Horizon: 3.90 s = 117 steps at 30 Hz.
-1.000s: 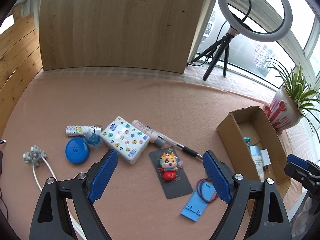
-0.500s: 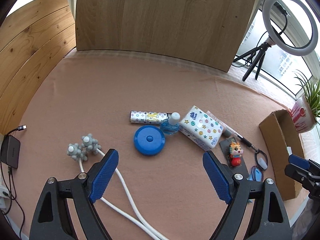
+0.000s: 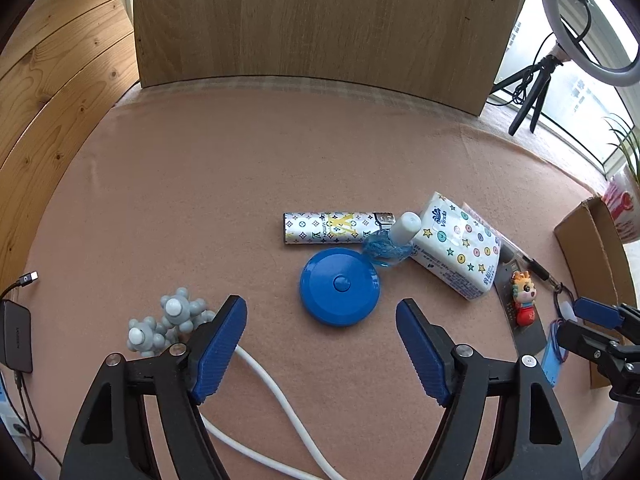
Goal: Organize objects
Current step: 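Move the left tool to the blue tape measure while the right tool approaches the dragon figurine, then grasp the blue tape measure with the left tool while the right tool grasps the dragon figurine, then drop the tape measure into the box with the left tool while the right tool drops the figurine, then move both tools back toward the remaining items on the table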
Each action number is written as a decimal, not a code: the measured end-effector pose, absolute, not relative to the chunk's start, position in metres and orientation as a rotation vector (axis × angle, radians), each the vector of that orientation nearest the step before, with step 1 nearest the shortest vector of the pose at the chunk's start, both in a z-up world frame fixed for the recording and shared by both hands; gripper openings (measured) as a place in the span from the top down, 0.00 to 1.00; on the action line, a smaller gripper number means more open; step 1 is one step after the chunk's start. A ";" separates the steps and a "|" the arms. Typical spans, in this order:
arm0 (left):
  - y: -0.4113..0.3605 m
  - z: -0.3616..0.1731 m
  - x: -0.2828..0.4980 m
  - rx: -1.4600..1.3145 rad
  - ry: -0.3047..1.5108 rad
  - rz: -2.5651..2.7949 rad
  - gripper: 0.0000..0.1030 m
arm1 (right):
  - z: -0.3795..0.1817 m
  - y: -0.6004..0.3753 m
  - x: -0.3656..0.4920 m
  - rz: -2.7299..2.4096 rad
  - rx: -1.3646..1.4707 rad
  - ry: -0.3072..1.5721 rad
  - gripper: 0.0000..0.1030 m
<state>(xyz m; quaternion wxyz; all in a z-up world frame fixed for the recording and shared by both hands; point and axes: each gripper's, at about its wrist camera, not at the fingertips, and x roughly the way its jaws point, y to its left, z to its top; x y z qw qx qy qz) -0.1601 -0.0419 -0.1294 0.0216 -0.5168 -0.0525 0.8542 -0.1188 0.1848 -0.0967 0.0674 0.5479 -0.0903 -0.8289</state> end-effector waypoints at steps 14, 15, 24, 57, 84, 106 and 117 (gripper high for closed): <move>-0.033 -0.151 -0.184 -1.653 -0.123 2.614 0.29 | -0.124 0.181 -0.144 -2.461 1.748 -0.255 0.40; -0.032 -0.152 -0.185 -1.661 -0.119 2.611 0.31 | -0.125 0.179 -0.146 -2.457 1.753 -0.247 0.41; -0.029 -0.155 -0.190 -1.658 -0.097 2.624 0.42 | -0.137 0.171 -0.158 -2.427 1.798 -0.208 0.61; 0.023 -0.113 -0.116 -1.532 -0.182 2.571 0.48 | -0.089 0.223 -0.083 -2.516 1.620 -0.379 0.84; 0.249 -0.044 -0.138 -1.235 0.024 2.356 0.48 | -0.020 0.387 0.000 -2.869 1.482 -0.540 0.84; 0.311 -0.064 -0.158 -1.257 0.090 2.333 0.30 | -0.034 0.429 0.001 -2.874 1.504 -0.586 0.77; 0.272 -0.054 -0.153 -1.263 0.058 2.405 0.30 | -0.030 0.421 -0.001 -2.882 1.449 -0.620 0.55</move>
